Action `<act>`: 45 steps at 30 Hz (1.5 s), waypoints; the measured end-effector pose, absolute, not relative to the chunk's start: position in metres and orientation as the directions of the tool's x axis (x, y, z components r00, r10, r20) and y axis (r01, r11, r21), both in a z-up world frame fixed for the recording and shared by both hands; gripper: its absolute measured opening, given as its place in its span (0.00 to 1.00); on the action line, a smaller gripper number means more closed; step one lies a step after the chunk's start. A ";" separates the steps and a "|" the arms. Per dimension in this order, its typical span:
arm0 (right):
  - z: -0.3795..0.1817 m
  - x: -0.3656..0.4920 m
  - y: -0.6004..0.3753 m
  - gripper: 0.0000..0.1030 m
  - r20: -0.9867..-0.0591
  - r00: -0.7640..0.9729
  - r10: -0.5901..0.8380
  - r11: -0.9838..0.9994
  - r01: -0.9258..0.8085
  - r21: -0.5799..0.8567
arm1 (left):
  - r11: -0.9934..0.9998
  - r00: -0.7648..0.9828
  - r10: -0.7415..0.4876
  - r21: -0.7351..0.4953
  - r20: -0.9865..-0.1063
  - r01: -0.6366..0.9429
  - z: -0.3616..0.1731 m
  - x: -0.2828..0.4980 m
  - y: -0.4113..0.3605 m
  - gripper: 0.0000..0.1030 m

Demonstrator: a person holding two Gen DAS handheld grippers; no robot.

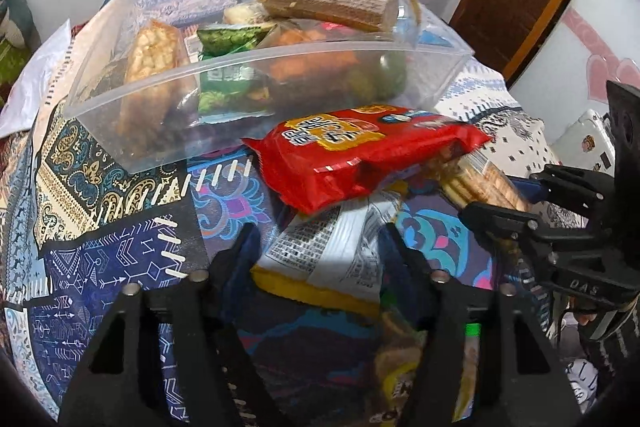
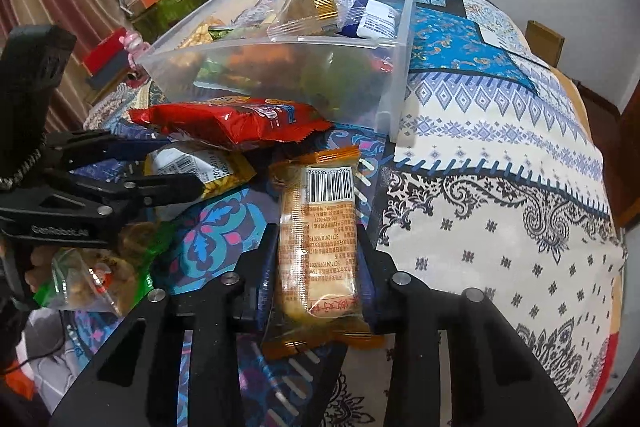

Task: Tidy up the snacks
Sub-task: 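Grasp the white-yellow bag with left gripper while right grasps the cracker pack, then carry both packs over the clear box and release them inside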

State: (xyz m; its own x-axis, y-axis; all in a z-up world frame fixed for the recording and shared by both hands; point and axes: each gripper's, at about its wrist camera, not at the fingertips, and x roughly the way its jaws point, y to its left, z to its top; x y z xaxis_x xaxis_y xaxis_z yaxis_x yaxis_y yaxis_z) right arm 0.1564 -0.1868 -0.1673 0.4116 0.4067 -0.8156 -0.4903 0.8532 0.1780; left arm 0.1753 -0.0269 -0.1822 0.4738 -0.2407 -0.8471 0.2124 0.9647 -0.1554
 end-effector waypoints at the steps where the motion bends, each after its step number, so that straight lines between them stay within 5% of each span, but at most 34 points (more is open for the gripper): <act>1: -0.167 0.155 -0.189 0.31 -0.814 0.415 0.406 0.856 -0.484 0.180 | 0.966 0.484 -0.238 -0.151 -0.842 0.211 -0.181 0.172 -0.027 0.53; 18: -0.125 0.141 -0.203 0.31 -0.753 0.513 0.413 0.877 -0.448 0.176 | 0.991 0.597 -0.129 -0.090 -0.791 0.095 -0.149 0.123 0.022 0.30; 45: -0.064 0.198 -0.122 0.31 -0.623 0.578 0.526 0.810 -0.565 0.159 | 0.992 0.789 -0.084 -0.122 -0.609 0.012 -0.071 0.170 0.060 0.29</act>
